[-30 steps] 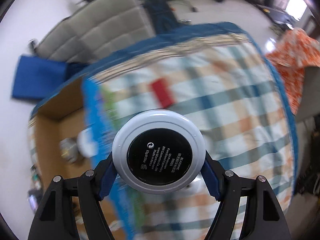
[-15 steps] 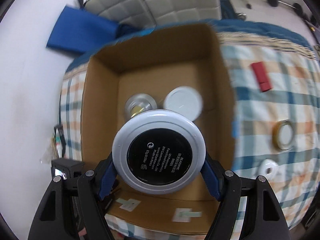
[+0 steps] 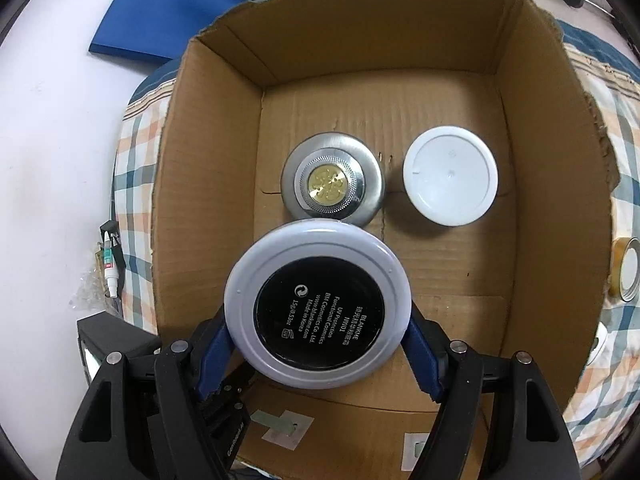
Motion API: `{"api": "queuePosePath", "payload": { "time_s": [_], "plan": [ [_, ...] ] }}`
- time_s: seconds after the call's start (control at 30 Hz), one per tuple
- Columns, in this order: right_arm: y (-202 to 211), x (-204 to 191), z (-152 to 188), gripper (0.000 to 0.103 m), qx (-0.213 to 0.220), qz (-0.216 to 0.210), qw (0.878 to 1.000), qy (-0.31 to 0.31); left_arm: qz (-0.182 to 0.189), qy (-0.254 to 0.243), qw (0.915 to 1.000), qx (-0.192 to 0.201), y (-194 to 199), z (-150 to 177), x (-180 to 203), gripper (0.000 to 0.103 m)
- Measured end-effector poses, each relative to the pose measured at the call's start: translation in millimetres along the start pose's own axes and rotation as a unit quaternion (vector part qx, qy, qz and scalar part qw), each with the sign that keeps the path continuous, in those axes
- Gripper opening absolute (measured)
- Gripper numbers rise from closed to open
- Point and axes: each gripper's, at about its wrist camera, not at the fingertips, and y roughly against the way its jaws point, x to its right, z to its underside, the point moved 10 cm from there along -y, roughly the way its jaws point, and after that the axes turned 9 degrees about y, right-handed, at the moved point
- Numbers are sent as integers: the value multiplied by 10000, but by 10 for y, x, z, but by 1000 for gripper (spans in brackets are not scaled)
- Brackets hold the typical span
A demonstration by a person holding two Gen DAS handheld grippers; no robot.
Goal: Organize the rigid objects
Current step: 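Lower the black container into the box below the puck light and release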
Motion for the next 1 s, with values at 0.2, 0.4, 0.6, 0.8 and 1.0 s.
{"api": "queuePosePath", "payload": {
  "time_s": [0.2,0.4,0.6,0.8,1.0],
  "plan": [
    [-142,14,-1,77,-147,-177,9997,-128,1,3,10000,1,-2,-2,6,4],
    [-259,40,-8,77,-221,-260,9992,-200,-1,10,10000,-4,-4,3,17,4],
    [-419,51,4,78,-364,-324,9984,-280,-6,12,10000,-13,-7,12,36,4],
    [-566,99,19,78,-510,-345,9974,-385,-11,15,10000,-19,-11,16,38,4],
    [-677,127,11,86,-654,-311,9965,-416,-12,22,10000,-33,-13,16,45,4]
  ]
}}
